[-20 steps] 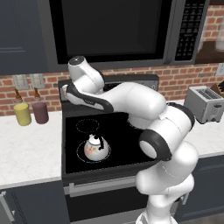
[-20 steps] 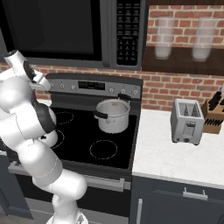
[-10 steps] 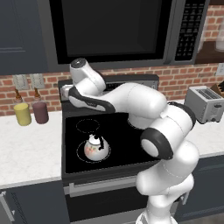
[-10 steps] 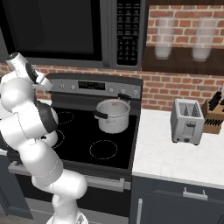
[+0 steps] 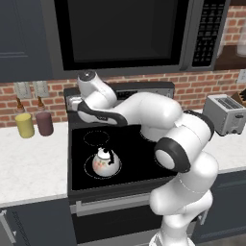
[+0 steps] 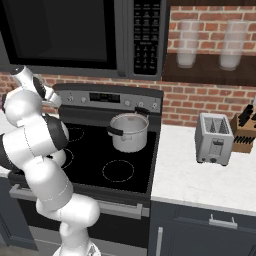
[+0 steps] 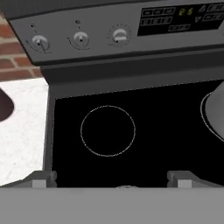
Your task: Pick the kettle from the counter and place it on a stove burner. Then turn the burner on.
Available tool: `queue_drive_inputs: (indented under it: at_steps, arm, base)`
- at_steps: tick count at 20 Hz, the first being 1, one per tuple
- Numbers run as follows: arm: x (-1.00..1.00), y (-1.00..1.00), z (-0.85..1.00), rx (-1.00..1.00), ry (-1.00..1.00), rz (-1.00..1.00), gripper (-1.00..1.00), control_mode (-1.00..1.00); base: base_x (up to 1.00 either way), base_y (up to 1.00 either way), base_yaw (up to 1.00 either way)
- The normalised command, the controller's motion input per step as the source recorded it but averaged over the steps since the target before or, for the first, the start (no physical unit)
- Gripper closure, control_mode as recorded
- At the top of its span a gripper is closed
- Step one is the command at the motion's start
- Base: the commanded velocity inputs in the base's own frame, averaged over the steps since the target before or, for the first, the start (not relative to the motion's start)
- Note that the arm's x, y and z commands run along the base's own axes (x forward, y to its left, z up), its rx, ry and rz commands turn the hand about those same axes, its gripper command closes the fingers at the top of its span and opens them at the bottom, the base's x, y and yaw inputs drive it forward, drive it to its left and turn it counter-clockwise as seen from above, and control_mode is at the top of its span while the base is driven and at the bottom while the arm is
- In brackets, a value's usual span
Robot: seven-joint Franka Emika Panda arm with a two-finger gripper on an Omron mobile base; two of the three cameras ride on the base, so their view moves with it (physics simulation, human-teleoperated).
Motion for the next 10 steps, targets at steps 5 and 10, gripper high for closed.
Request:
queue_drive_inputs:
  at_steps: [5,10]
  arm:
    - [0.0,0.0,-0.16,0.0,-0.07,0.0,-1.0,-1.0]
    - [0.05,0.0,-0.02,0.0,-0.13,0.0,-1.0,-1.0]
  base:
    - [0.0,0.0,0.0]
    - [0.0,0.0,0.0]
